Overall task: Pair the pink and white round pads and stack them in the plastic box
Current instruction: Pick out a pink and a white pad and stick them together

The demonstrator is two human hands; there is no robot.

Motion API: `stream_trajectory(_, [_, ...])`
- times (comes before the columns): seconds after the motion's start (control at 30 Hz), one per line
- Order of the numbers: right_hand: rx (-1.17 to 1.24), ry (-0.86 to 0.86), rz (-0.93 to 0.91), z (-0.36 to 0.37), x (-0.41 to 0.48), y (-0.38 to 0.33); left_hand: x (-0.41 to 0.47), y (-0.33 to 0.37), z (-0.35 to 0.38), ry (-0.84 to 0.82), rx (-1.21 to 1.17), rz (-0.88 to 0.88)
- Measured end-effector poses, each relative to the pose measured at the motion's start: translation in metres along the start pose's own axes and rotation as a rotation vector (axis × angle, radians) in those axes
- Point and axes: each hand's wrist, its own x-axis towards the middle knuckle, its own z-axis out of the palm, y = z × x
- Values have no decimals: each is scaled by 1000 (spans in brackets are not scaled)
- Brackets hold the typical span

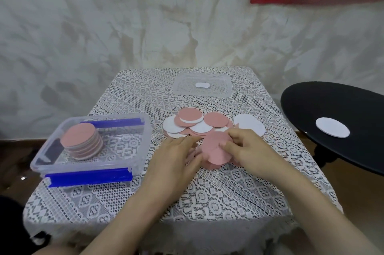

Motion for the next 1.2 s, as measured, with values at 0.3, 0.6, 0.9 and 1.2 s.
stream_trajectory(0.3, [-46,-70,7,9,-3,-10,0,-1,3,-40,-297,-98])
stream_trajectory(0.6, [-669,121,210,-21,11,9,4,-6,5,-59,-209,-143])
stream_trajectory(0.9, [-615,165,207,-15,15,5,4,-5,4,-65,-260,-162])
stream_trajectory(1.2, [-193,215,70,-16,13,10,1,-8,2,-58,-288,-176])
